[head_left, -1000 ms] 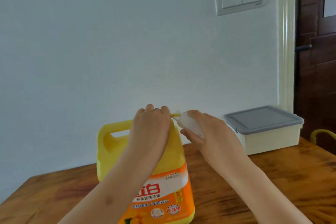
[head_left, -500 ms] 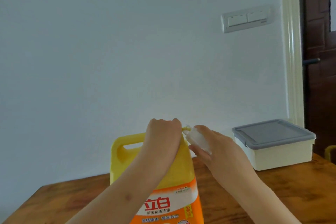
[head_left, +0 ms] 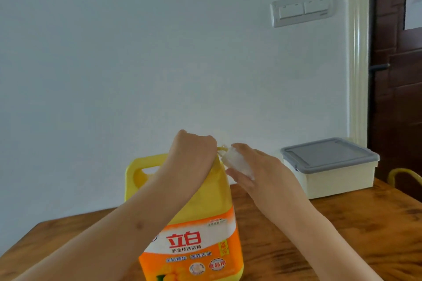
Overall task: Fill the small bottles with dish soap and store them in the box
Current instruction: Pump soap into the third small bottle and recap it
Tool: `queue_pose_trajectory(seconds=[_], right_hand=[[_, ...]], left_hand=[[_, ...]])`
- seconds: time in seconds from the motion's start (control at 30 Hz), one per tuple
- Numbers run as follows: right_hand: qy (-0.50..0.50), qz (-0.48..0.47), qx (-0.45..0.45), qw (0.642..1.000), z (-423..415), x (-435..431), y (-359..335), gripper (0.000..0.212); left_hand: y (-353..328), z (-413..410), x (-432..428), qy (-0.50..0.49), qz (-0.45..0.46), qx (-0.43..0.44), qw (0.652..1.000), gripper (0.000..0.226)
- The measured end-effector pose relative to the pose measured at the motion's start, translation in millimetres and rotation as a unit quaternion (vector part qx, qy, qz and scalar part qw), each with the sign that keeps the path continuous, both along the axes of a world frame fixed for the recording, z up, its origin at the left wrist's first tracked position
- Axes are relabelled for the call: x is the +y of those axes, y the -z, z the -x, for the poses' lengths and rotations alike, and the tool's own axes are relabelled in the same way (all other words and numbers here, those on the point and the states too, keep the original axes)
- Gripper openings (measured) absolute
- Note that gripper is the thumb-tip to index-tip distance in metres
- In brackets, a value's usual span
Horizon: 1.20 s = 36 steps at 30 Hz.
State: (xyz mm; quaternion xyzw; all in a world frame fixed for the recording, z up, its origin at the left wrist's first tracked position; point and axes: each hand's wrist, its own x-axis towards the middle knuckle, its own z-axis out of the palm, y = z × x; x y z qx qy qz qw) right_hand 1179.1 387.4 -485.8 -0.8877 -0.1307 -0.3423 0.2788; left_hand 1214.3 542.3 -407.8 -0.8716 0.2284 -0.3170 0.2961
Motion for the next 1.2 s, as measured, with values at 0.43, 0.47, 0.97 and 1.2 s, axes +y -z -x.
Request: queue_pose_trajectory(seconds=[0.43, 0.47, 0.97, 1.2], right_hand=[[-0.002, -0.023, 0.001, 1.000, 0, 4, 0, 0.048], [0.003, -0.023, 0.006, 1.000, -1, 3, 2, 0.048], [0.000, -0.021, 0.005, 1.000, -1, 1, -1, 0.043], [-0.027, -0.033, 0.003, 0.999, 7, 6, -7, 0.049]], left_hand=[[-13, 2, 3, -0.007, -0.011, 0.041, 0.999, 0.019], [-11, 4, 1, -0.012, -0.023, 0.043, 0.999, 0.020], [-12, 9, 3, 0.013, -0.021, 0.043, 0.999, 0.020], [-34, 3, 12, 0.020, -0.020, 0.083, 0.996, 0.024]])
